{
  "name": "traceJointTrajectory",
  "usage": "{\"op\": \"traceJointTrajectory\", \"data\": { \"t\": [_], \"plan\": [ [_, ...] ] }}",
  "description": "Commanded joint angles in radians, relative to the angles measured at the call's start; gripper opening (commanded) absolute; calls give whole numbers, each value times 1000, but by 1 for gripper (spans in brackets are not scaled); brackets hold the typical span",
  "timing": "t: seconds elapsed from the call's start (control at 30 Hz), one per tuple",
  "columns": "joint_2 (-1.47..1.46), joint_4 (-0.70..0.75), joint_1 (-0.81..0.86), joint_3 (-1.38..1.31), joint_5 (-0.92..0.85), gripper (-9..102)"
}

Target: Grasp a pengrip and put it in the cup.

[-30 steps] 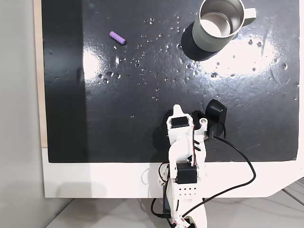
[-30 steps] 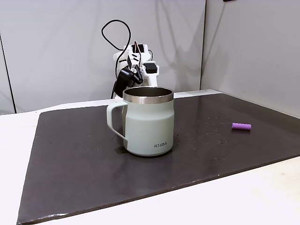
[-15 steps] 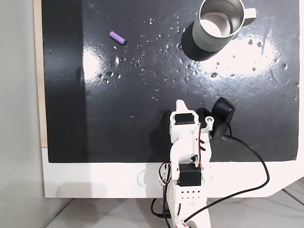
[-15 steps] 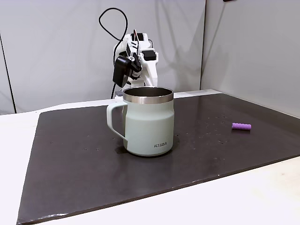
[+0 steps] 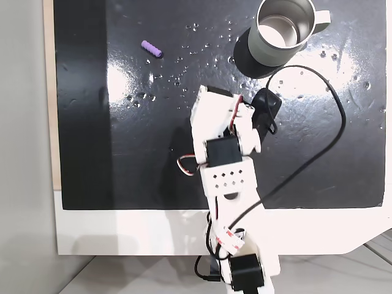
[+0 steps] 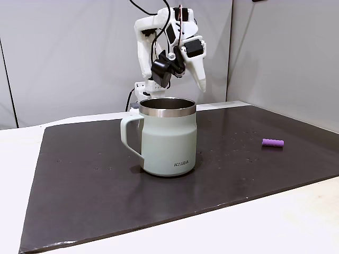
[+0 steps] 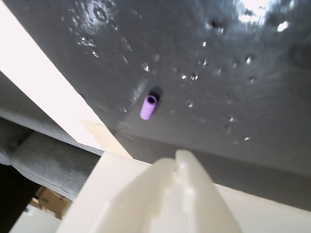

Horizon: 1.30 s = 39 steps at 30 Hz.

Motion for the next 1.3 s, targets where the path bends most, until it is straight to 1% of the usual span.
{"op": "traceJointTrajectory", "data": {
  "t": [0.0, 0.1, 0.23, 0.33, 0.63, 0.8, 0.9, 1.1, 1.27],
  "plan": [
    [-130, 54, -31, -249, 91, 0],
    [-249, 91, -49, -387, 167, 0],
    [-390, 106, -75, -554, 222, 1],
    [-503, 120, -86, -692, 268, 7],
    [-796, 100, -104, -1040, 413, 15],
    [-879, 43, -132, -1112, 532, 24],
    [-927, 12, -150, -1144, 577, 25],
    [-1005, -21, -199, -1207, 609, 26],
    [-1046, -28, -236, -1218, 658, 31]
  ]
}}
